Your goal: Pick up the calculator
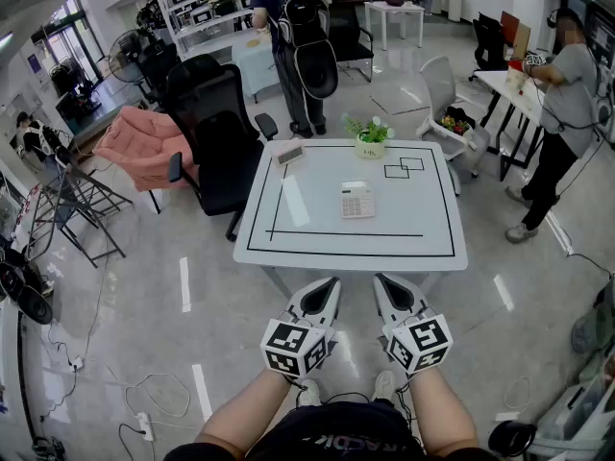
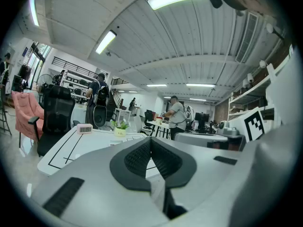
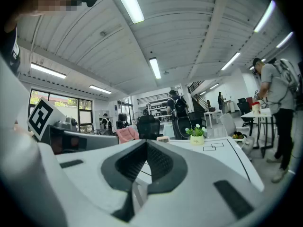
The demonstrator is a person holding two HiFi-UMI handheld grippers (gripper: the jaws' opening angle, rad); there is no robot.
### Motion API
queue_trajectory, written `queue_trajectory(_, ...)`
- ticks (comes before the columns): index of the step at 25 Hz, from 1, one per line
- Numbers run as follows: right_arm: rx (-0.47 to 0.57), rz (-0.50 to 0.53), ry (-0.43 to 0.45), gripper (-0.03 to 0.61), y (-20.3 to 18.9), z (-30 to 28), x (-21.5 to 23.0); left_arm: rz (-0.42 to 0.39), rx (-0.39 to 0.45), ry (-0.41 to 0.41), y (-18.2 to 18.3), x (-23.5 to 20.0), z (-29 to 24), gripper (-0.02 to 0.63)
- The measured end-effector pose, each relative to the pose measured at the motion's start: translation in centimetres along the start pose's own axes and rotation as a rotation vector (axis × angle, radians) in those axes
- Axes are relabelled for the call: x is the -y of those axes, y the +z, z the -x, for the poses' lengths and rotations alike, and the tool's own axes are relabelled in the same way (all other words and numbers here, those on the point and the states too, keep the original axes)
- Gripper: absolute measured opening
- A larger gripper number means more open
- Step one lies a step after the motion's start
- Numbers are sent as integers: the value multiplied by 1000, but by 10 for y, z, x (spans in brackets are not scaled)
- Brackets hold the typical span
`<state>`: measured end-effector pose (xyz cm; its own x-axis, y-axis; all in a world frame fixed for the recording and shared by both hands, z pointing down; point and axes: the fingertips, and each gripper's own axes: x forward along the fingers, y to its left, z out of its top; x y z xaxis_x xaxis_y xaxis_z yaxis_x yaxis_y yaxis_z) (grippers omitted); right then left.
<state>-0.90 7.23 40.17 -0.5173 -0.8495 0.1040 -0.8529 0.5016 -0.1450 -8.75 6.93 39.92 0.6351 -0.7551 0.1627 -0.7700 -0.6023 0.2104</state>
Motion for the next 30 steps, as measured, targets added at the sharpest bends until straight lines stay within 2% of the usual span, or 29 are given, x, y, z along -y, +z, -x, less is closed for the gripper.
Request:
queue_trajectory(13, 43, -22, 50, 2, 13, 19, 31, -26, 9, 32, 2, 37, -23, 7)
queue_trajectory(21, 38, 5, 153, 34, 17, 36, 69, 22, 34, 118, -5, 62, -52, 74)
queue_trajectory(23, 41, -3, 178, 82, 17, 42, 79, 36, 28, 132, -9, 72, -58, 119)
queue_trajectory(27, 42, -45, 210, 198, 12, 44, 98, 50, 2, 151, -20, 80, -71, 294)
queue_trajectory(30, 41, -67, 219, 227, 10, 42, 107, 39, -8, 152, -20, 79, -81, 327)
